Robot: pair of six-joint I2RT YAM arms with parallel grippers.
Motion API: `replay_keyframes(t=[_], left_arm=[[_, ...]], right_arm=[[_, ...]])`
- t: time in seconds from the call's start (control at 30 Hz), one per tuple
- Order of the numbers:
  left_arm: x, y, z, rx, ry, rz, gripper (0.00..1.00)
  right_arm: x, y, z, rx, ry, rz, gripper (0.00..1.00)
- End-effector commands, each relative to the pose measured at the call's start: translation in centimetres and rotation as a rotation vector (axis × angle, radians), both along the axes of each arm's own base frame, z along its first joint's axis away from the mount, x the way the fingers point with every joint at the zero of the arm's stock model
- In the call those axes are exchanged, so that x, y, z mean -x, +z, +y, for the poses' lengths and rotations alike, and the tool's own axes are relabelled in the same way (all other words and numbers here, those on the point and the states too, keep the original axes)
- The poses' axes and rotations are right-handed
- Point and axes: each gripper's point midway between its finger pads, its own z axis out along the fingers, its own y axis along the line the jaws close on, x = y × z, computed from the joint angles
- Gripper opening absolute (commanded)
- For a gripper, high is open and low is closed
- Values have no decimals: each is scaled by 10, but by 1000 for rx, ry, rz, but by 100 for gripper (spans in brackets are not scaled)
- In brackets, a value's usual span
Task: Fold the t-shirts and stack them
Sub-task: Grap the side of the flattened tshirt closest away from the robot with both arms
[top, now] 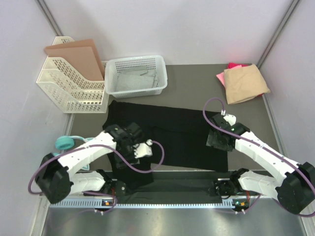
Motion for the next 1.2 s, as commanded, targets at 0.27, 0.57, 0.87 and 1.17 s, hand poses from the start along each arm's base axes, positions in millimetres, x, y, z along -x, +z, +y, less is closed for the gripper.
replay_keyframes(t=[0.27,0.57,0.87,1.17], left_arm=[[14,-7,-61,-9,-158,-21,61],[54,-21,-101,-39,-326,45,63],[64,-15,-124,-36,-311,44,65],[16,13,-192,80,-72,-149,45]], right_arm=[[6,14,5,-31,-26,-30,70],[9,16,3,-23,-26,-22,74],[10,18,2,-6,-16,-5,77],[7,33,-1,15,-10,-18,79]])
